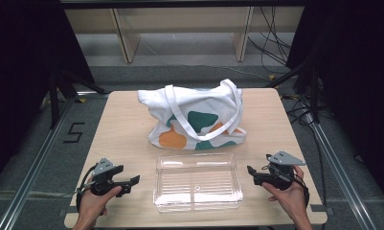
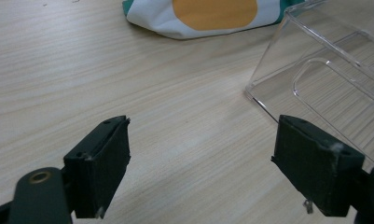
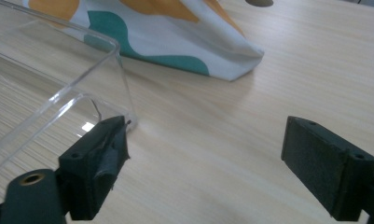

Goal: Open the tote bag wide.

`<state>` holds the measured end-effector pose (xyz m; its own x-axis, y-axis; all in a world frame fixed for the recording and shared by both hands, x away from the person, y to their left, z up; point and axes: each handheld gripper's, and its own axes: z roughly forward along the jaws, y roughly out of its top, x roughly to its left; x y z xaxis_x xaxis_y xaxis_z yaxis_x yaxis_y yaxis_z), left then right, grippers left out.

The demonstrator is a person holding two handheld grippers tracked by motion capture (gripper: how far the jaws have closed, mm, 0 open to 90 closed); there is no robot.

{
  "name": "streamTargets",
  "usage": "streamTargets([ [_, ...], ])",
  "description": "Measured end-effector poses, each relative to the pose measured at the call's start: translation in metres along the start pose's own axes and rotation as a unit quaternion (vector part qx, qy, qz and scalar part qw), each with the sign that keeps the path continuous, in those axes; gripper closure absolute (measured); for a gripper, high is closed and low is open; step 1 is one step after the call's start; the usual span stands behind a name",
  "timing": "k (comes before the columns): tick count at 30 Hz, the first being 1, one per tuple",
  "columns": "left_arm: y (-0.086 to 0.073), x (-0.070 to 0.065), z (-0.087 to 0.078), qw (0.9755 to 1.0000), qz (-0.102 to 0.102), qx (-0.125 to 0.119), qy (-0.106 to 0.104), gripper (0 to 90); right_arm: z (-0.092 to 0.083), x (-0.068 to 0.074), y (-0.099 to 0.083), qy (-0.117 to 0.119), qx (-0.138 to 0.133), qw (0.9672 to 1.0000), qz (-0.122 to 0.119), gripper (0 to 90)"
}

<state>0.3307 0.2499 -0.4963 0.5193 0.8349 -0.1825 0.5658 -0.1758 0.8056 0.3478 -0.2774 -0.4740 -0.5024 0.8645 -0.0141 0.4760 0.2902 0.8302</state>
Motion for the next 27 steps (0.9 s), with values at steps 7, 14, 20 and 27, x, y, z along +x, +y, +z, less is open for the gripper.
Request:
streamTargets([
  [7,0.0,0.0,0.0,1.0,-0.001,-0.003,0.002,18.0,0.0,0.002,0.02,-0.002,-0.008,0.9999,0.009,16.6],
  [14,0.0,0.0,0.0,1.0,-0.003,-0.001,-0.001,18.2,0.003,0.001,0.052,-0.008,-0.028,0.9996,-0.006,25.7],
  [20,0.0,0.001,0.0,1.0,0.0,-0.002,0.001,18.5,0.004,0.004,0.088,-0.012,-0.052,0.9986,-0.007,26.4],
  [27,0.0,0.001,0.001,1.0,0.004,-0.001,0.004,18.8,0.003,0.0,0.122,0.002,-0.07,0.9974,0.013,30.2],
])
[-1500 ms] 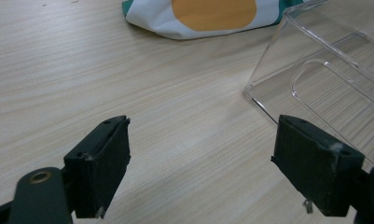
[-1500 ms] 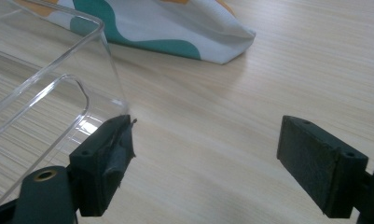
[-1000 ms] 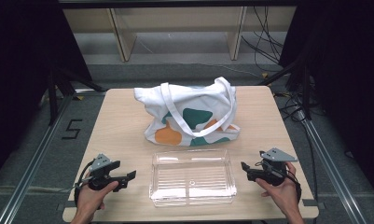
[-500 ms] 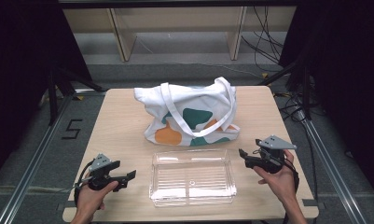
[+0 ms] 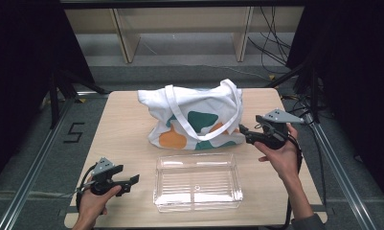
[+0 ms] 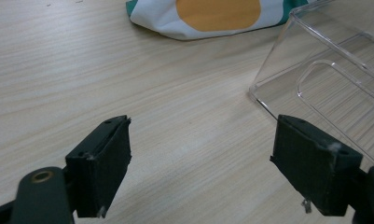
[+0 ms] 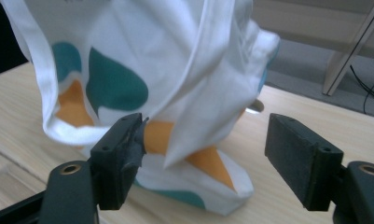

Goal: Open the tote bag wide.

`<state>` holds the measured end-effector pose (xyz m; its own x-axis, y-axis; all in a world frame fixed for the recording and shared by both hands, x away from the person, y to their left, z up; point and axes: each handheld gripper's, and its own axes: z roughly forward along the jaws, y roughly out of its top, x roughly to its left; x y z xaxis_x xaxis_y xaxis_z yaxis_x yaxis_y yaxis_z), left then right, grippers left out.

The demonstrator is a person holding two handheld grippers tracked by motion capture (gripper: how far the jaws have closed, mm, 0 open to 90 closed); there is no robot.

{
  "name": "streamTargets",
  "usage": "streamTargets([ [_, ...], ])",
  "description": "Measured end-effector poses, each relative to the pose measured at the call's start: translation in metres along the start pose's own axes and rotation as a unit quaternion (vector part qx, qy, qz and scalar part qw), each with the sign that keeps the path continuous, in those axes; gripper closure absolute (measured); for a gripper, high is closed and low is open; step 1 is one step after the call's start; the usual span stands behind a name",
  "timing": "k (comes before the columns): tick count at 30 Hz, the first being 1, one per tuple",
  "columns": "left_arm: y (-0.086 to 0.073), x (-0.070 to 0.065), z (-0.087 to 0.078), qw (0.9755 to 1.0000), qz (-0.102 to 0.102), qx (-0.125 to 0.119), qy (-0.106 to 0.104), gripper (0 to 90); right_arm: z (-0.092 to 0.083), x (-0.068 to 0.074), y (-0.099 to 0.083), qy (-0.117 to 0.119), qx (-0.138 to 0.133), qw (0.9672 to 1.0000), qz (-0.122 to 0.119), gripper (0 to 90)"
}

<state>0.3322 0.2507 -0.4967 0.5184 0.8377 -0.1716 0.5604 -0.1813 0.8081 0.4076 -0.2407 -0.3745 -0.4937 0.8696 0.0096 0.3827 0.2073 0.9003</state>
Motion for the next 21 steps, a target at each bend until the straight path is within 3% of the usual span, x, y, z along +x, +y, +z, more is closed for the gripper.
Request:
streamTargets([
  [6,0.0,0.0,0.0,1.0,-0.002,-0.001,0.0,19.0,0.012,-0.004,0.024,0.003,-0.009,0.9999,-0.005,36.4],
  [9,0.0,0.0,0.0,1.0,-0.001,0.0,0.001,19.1,0.021,-0.007,0.05,0.0,-0.006,0.9999,-0.015,39.3],
  [12,0.0,0.0,0.0,1.0,0.003,0.002,-0.001,19.1,0.028,-0.007,0.063,-0.013,-0.008,0.9998,-0.013,43.5],
  [14,0.0,-0.001,0.001,1.0,-0.004,-0.002,-0.001,19.1,0.033,-0.009,0.072,-0.01,0.001,0.9999,-0.008,46.0],
  [17,0.0,-0.001,0.0,1.0,0.005,0.001,-0.003,19.1,0.042,-0.012,0.078,-0.014,0.005,0.9997,-0.018,48.5],
  [18,0.0,-0.001,0.0,1.0,0.005,0.001,-0.003,19.1,0.044,-0.011,0.081,-0.012,0.017,0.9997,-0.011,49.4],
  [19,0.0,-0.001,0.0,1.0,0.005,0.001,-0.003,19.2,0.048,-0.011,0.081,-0.02,0.01,0.9997,-0.011,50.6],
  [20,0.0,-0.001,0.0,1.0,0.005,0.0,-0.002,19.1,0.05,-0.012,0.083,-0.012,0.021,0.9995,-0.019,51.8],
  [21,0.0,-0.001,0.0,1.0,0.005,0.0,-0.003,19.1,0.053,-0.012,0.083,-0.009,0.021,0.9997,-0.012,52.3],
])
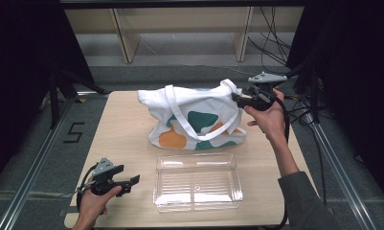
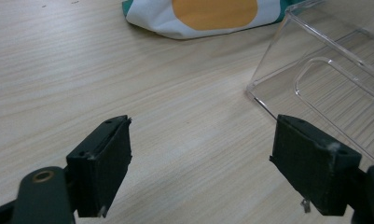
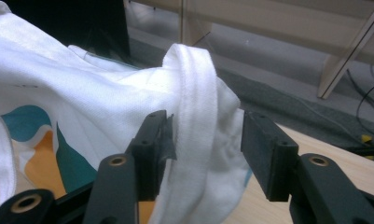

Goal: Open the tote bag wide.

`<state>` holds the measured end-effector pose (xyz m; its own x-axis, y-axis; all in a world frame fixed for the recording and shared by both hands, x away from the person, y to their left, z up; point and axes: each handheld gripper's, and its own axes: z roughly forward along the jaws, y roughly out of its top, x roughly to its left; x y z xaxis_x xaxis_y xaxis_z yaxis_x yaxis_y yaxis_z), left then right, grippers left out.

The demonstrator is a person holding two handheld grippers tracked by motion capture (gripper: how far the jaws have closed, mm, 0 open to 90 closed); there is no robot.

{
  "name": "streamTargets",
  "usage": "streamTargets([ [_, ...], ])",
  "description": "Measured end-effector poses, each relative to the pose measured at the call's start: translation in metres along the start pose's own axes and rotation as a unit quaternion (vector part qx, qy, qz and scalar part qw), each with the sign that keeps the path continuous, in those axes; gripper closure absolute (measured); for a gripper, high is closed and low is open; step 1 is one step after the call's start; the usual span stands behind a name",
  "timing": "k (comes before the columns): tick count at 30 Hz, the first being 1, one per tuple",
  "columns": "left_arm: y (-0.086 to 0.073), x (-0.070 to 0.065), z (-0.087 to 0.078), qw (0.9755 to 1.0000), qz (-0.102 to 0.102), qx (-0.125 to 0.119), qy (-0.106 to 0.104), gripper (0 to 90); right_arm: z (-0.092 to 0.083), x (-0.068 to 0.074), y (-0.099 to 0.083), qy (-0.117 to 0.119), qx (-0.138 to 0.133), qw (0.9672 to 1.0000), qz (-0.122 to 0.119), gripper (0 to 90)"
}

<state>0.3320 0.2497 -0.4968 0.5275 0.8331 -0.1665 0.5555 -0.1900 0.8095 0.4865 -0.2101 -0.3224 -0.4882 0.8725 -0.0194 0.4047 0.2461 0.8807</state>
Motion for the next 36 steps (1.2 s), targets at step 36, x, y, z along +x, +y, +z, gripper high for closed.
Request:
streamTargets([
  [36,0.085,-0.031,0.008,0.9916,0.045,-0.079,-0.092,31.9,-0.027,0.039,-0.056,0.023,-0.06,0.9874,-0.145,88.2],
])
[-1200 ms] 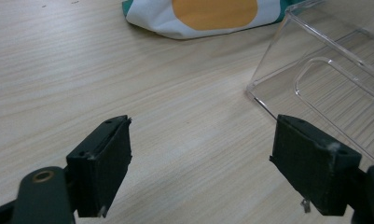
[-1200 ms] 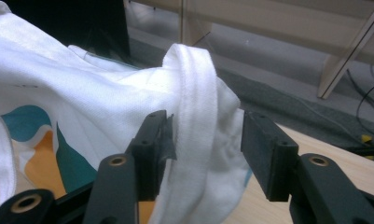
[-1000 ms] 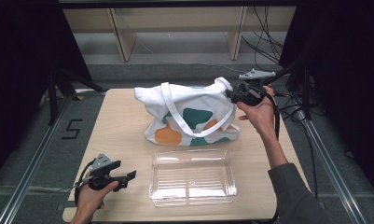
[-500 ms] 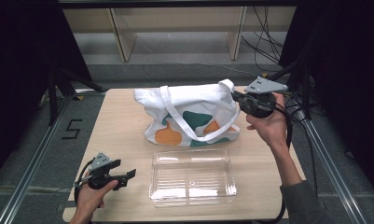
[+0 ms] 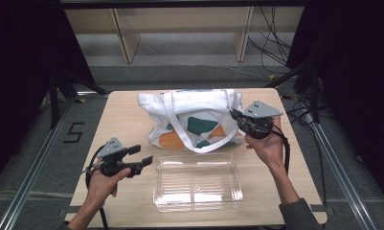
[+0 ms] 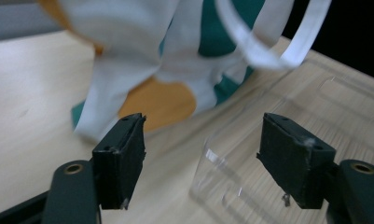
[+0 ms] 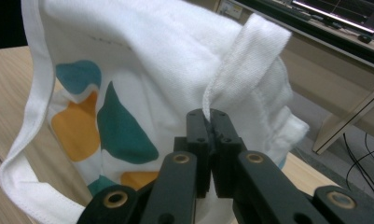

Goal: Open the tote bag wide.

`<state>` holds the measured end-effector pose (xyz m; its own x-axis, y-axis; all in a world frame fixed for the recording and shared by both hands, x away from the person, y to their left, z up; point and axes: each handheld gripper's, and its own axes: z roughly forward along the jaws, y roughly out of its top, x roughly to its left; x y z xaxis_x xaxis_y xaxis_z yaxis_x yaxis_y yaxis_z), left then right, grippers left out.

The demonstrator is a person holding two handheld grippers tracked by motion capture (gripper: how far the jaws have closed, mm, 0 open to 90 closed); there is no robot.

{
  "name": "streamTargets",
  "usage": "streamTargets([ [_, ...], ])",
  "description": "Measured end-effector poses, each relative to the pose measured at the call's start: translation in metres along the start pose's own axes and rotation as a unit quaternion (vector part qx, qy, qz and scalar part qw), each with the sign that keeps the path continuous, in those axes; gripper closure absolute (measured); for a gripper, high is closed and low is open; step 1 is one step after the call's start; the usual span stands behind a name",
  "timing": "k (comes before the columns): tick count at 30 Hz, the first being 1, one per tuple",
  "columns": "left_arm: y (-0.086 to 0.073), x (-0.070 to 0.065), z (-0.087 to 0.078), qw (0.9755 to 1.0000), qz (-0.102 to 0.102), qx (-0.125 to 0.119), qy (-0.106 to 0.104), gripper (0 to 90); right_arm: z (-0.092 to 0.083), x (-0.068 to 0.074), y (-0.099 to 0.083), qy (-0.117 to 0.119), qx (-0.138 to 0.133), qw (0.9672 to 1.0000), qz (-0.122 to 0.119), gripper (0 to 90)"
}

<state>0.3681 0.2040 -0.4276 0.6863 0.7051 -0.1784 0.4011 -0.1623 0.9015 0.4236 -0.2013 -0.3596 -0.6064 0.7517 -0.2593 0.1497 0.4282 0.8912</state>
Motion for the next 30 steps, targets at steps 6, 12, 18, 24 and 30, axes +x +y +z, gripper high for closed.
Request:
streamTargets([
  [6,0.039,-0.004,0.029,0.9995,0.011,-0.004,-0.029,34.2,0.004,0.004,-0.01,0.008,0.018,0.9998,-0.002,88.2],
  [12,0.064,-0.003,0.056,0.9986,-0.006,-0.009,-0.051,39.8,0.01,0.005,-0.014,0.003,0.014,0.9999,-0.01,88.2],
  [18,0.068,-0.002,0.084,0.9995,0.018,0.009,-0.023,68.6,0.023,0.007,-0.017,0.012,0.015,0.9997,-0.014,88.0],
  [24,0.054,0.014,0.103,0.9998,0.018,0.012,-0.003,86.9,0.032,0.007,-0.023,0.01,0.02,0.9997,-0.014,87.9],
  [30,0.041,0.024,0.11,0.9988,0.033,0.035,0.007,87.5,0.046,0.009,-0.035,0.024,0.042,0.9988,-0.009,87.7],
])
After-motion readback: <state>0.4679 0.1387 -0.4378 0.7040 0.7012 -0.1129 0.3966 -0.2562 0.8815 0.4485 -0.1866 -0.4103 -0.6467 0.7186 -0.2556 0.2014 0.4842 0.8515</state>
